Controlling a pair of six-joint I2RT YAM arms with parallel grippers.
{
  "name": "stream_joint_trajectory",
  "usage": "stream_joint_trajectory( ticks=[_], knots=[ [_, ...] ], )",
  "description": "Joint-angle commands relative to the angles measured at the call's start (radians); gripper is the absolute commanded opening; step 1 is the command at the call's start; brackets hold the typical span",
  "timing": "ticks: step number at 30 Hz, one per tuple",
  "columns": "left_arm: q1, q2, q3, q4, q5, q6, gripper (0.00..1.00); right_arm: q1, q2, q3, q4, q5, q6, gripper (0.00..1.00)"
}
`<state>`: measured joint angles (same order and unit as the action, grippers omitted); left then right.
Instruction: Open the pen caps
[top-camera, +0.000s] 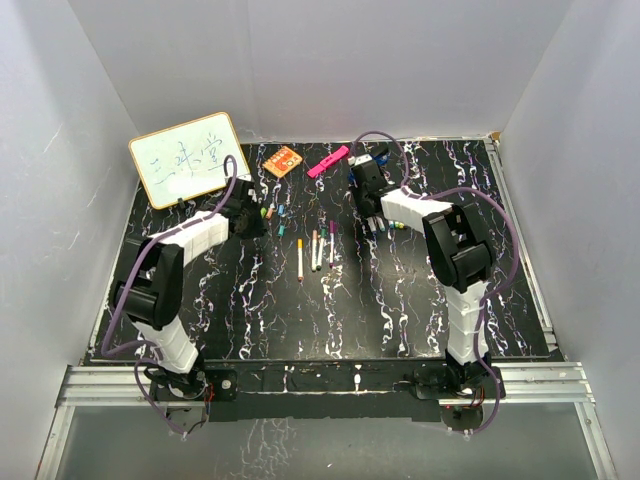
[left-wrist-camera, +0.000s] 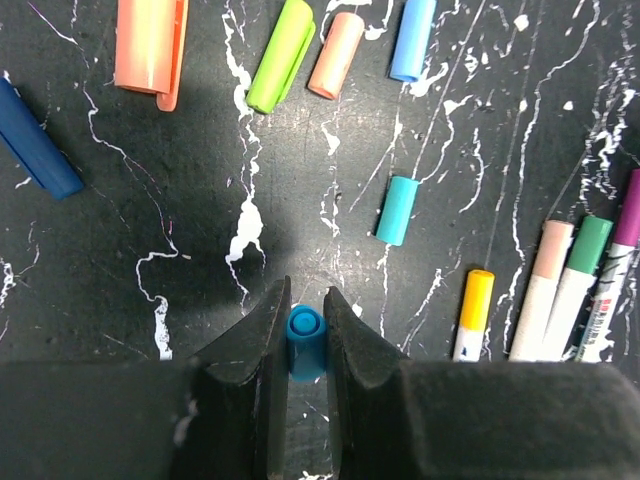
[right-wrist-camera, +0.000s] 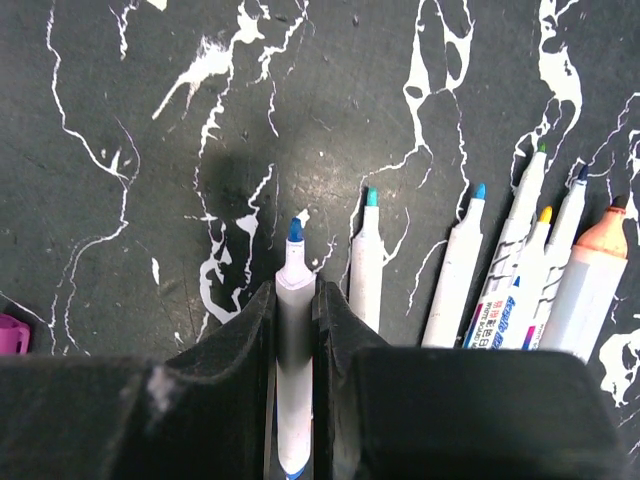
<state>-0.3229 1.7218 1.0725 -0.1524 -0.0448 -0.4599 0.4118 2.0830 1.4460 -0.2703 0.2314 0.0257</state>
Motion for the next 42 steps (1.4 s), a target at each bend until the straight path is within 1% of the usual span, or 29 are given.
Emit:
stream_joint_trajectory(
  ticks=[1, 6, 9, 13, 19, 25, 30, 34, 37, 42],
  knots=[
    [0.004, 0.029, 0.02, 0.025, 0.01, 0.006, 0.0, -0.005, 0.016, 0.058, 0.05, -0.011, -0.012, 0.05],
    [0.004, 0.07, 0.034, 0.04, 0.022, 0.006, 0.0, -0.007, 0.019, 0.064, 0.051, -0.02, -0.007, 0.25],
    [0.004, 0.087, 0.046, 0.044, 0.025, 0.007, 0.0, -0.007, 0.013, 0.069, 0.052, -0.02, -0.006, 0.42],
    [0.004, 0.114, 0.064, 0.047, 0.023, 0.013, 0.0, -0.007, -0.007, 0.077, 0.064, -0.032, -0.003, 0.51],
    [0.003, 0.148, 0.091, 0.048, 0.02, 0.021, 0.0, -0.006, -0.082, 0.068, 0.072, -0.053, 0.012, 0.55],
    [0.002, 0.18, 0.115, 0.046, 0.024, 0.028, 0.0, 0.005, -0.196, 0.011, 0.062, -0.117, 0.079, 0.56],
    [0.001, 0.197, 0.127, 0.045, 0.031, 0.03, 0.0, 0.052, -0.286, -0.067, 0.053, -0.156, 0.145, 0.56],
    [-0.002, 0.203, 0.13, 0.041, 0.03, 0.029, 0.0, 0.101, -0.301, -0.094, 0.01, -0.136, 0.205, 0.56],
    [-0.003, 0.204, 0.129, 0.038, 0.027, 0.026, 0.03, 0.138, -0.298, -0.113, -0.009, -0.13, 0.252, 0.55],
    [-0.005, 0.206, 0.129, 0.033, 0.028, 0.024, 0.13, 0.18, -0.287, -0.148, -0.013, -0.113, 0.308, 0.54]
  ],
)
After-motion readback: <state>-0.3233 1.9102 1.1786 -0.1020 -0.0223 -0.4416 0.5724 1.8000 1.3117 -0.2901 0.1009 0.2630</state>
